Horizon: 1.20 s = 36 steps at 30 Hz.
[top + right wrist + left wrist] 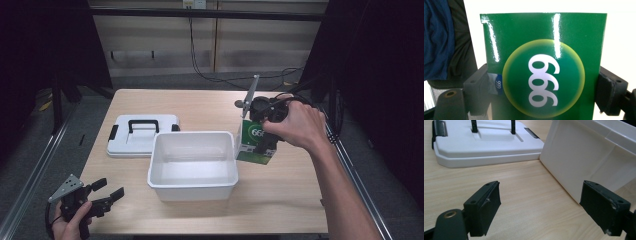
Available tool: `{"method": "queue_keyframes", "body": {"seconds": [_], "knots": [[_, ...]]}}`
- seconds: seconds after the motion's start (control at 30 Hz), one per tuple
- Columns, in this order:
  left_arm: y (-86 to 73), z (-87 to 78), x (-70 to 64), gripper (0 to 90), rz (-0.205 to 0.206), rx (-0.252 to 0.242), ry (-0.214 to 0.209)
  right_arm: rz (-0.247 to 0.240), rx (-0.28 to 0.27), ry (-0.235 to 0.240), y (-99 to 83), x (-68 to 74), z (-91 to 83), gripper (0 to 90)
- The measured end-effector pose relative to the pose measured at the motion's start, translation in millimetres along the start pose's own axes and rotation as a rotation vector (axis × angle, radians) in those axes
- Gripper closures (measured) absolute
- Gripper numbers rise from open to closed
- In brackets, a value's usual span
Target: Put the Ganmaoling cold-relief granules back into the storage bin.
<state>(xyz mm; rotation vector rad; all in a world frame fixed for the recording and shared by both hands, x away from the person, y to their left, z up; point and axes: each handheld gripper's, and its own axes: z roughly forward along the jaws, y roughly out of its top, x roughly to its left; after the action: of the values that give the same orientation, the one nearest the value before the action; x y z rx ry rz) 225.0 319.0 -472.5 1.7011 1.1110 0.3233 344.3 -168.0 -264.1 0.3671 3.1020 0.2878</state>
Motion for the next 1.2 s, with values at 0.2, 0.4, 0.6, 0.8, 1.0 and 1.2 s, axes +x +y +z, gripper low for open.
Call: {"method": "queue_keyframes", "body": {"seconds": [0.2,0.4,0.6,0.8,1.0,1.2], "knots": [[-0.1,-1.1,0.0,16.1,0.006,0.003,0.001,-0.023,-0.014,-0.01,18.5,2.3,-5.6,16.2],[0.0,-0.7,-0.4,16.1,0.005,0.004,-0.001,-0.044,0.007,0.0,29.1,2.5,-1.6,16.2],[0.0,-1.1,-0.3,16.1,0.007,0.004,0.0,-0.054,0.041,0.008,43.5,1.8,5.3,16.1],[0.2,-1.3,-0.2,16.1,0.009,0.003,-0.001,-0.076,0.048,0.024,60.4,2.0,12.0,16.1],[0.3,-1.5,0.3,16.1,0.011,0.002,-0.004,-0.105,0.06,0.031,75.7,1.4,17.4,16.1],[0.3,-1.8,-0.4,16.1,0.005,-0.005,-0.004,-0.121,0.066,0.046,90.0,1.2,26.9,16.1]]}}
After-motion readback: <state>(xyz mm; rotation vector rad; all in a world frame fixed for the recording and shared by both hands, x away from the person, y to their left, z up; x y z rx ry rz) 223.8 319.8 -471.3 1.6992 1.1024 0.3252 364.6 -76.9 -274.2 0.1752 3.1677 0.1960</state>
